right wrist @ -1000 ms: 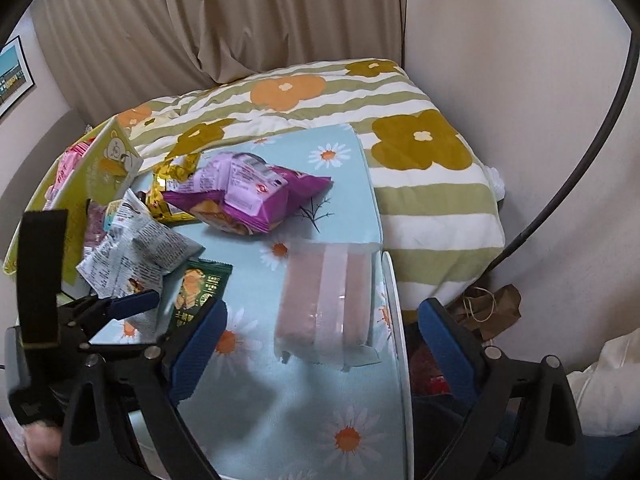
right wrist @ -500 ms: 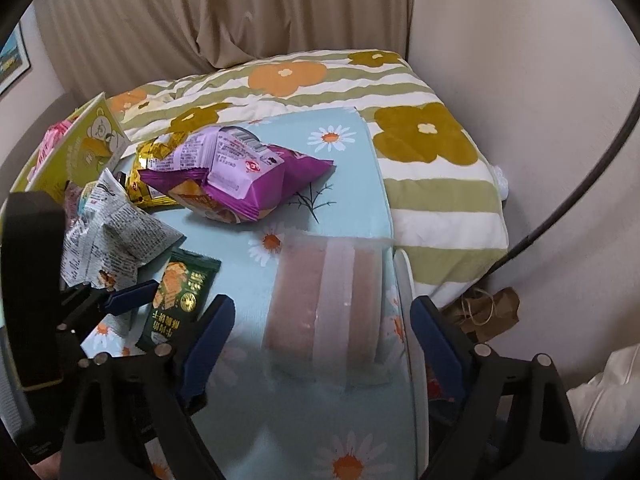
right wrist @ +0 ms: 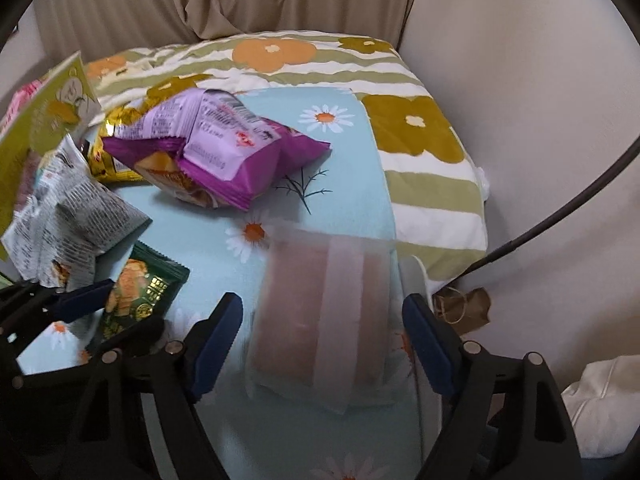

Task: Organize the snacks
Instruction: 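Grasp the green cracker packet with the left tool while the right tool grasps the pink wafer pack, then carry both packets over the box with both tools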

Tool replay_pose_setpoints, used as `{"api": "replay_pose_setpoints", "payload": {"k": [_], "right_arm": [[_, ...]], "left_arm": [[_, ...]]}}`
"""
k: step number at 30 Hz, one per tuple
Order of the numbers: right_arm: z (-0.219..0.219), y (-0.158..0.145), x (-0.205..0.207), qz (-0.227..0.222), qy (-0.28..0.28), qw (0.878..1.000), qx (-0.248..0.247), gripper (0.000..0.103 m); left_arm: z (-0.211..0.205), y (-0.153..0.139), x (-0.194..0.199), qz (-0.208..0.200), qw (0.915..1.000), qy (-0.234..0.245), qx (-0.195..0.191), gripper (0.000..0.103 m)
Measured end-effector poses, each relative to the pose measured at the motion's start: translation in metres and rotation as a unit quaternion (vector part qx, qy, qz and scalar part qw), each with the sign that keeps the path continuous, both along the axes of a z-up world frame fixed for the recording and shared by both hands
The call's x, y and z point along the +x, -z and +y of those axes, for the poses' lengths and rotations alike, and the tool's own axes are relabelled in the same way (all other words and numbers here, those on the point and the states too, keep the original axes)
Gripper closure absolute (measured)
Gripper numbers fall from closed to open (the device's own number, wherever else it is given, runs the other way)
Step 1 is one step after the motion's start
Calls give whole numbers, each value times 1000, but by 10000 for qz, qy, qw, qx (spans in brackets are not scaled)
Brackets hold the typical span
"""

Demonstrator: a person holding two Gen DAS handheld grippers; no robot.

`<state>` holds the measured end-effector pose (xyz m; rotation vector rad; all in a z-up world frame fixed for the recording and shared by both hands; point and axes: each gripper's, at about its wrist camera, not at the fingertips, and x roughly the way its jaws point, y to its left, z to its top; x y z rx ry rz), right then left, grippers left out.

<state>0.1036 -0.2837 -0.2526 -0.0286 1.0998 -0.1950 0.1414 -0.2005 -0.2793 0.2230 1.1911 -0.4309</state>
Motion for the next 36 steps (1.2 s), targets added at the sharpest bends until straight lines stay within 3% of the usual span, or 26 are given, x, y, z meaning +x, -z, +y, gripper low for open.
{"api": "replay_pose_setpoints", "payload": {"k": [5,11,24,30,36], "right_arm": [[-1,8,8,134,67,9999,49,25],[-6,13,10,190,143,9997,103,43],[8,-10,-8,-70,-14,9996,255,45],[15,-41,-20,-286,-150,9990,302,45],[35,-86,-23,-599,-507,9963,345,45]], "left_arm": [[4,0,-5,32,10000,38,6,63],[9,1,-5,93,9999,2,-91,63],[26,-18,-21,91,9989,-284,-364,63],[40,-54,-32,-76,9970,-477,-597,63],[80,-114,-24,-298,9890,-960,-1080,63]]}}
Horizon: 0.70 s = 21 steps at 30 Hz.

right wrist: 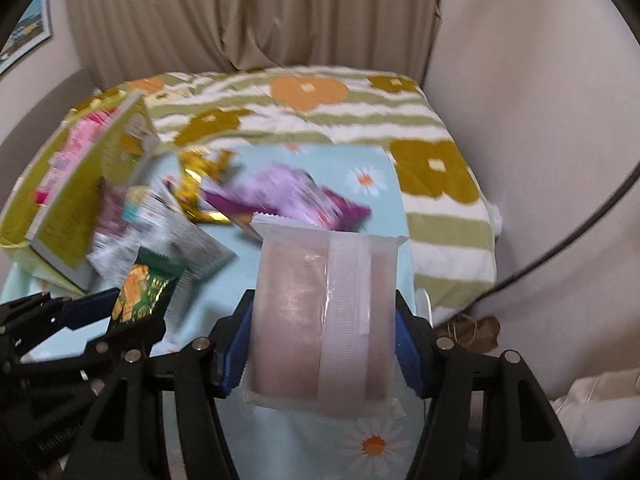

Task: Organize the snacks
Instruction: 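Carry both packets over the box with both tools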

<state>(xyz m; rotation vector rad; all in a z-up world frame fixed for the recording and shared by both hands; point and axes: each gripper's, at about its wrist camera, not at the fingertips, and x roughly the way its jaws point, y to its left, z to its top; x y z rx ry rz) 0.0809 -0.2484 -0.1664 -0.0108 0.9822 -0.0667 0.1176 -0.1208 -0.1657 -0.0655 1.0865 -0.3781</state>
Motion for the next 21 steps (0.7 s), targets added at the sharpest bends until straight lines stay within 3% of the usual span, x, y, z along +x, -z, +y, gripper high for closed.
{"api": "replay_pose_setpoints", "payload": {"k": [5,10,15,21], "right_arm": [[33,-39,16,-142,-528,9977,401,45],[88,-66,40,-319,-1037,9923,597,45],[141,-77,60,-371,-1283,9853,1069,45],[204,-74,87,-160,-1607,9777,1342,45]], "left_arm": [[57,-49,19,-254,9970,-640,-348,63],[128,-77,38,-422,9923,-1126,-307,63],[203,-84,55,-467,9860,-1602,-58,63],[277,-65,84,-281,9805,-1937,185,63]]}}
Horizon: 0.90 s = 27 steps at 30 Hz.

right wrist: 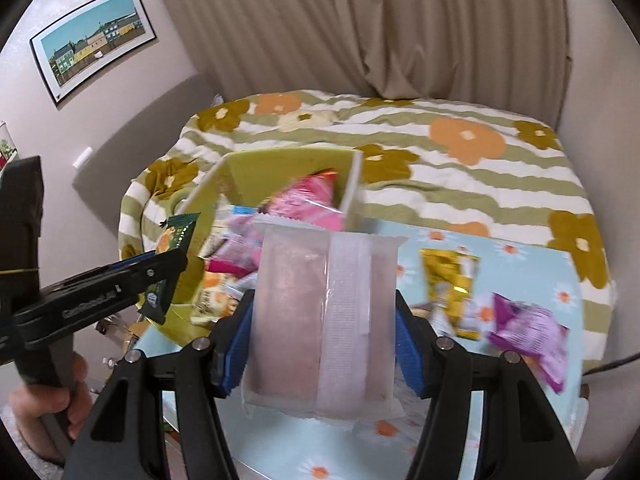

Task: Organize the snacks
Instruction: 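Carry both packets over the box with both tools, then lower both packets into the box and open both tools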

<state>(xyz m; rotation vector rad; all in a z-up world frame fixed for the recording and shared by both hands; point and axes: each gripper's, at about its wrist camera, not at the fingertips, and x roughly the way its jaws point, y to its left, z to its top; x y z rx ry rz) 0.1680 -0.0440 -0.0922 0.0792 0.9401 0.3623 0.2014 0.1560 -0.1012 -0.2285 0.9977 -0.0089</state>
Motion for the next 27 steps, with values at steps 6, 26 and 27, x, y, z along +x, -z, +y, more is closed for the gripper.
{"api": "replay_pose_setpoints", "payload": {"k": [6,26,27], "right_arm": [[42,11,21,214,-55,9997,88,45],[79,40,38,577,151,9981,-169,45],[81,40,38,579,116,9981,-154,45]], "left_arm": [[41,30,23,293,9995,79,81,63],[59,39,21,256,9962,741,369,1],[59,38,21,253,9963,722,396,1]]}}
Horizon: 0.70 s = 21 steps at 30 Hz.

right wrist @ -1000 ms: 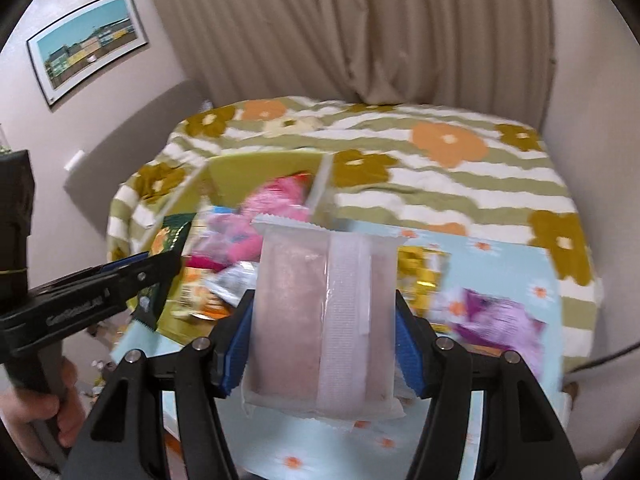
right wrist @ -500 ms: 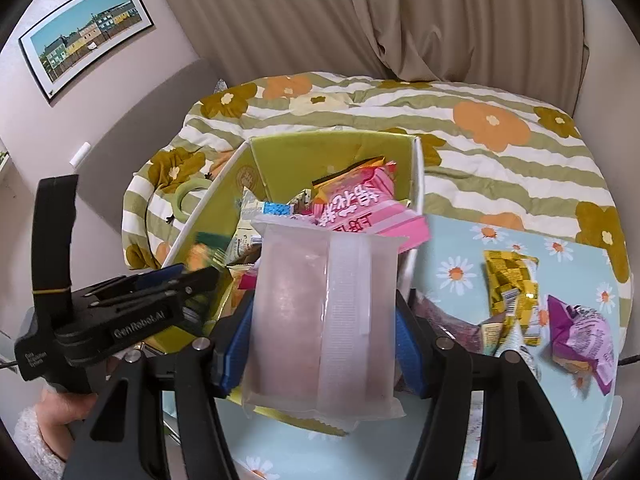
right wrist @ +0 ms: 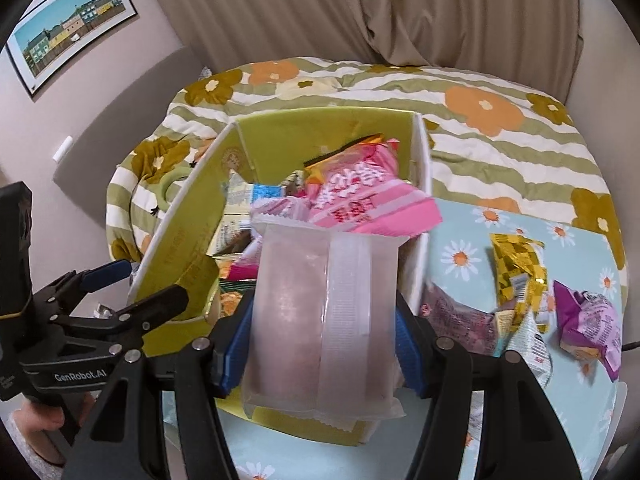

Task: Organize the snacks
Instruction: 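Lower both packets into the box and open both tools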

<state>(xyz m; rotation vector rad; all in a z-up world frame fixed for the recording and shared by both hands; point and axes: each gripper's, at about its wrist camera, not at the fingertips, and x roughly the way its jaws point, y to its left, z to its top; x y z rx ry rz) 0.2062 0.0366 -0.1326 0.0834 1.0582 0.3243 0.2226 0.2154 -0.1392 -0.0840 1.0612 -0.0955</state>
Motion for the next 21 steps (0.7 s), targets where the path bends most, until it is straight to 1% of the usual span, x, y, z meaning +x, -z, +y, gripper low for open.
{"api": "replay_pose_setpoints", "payload": {"k": [3,8,12,13,14,15,17,21], "right_arm": [[11,2,3,-36,-206,9998,10,45],[22,14,7,-20,-479,9988,2,44],[24,10,7,-219,-647,9976,51,43],[24,9,7,-234,-671,9975,9,41],[25,10,7,-226,-690,9973,-81,30],[25,11,7,-217,-680,9974,-124,15],[20,14,4,-173,-660,9976,-112,5],[13,18,-4,-195,-645,9971,-345,4]], "left_arm": [[4,-1,0,-28,9997,-177,136,1],[14,-1,0,13,9991,-401,131,1],[16,3,0,84,9987,-481,170,1],[16,4,-1,97,9986,-501,158,1],[16,5,-2,112,9985,-520,161,1],[15,6,-3,126,9984,-531,176,1],[15,8,-5,155,9981,-551,213,1],[16,7,-9,165,9979,-581,226,1]]}}
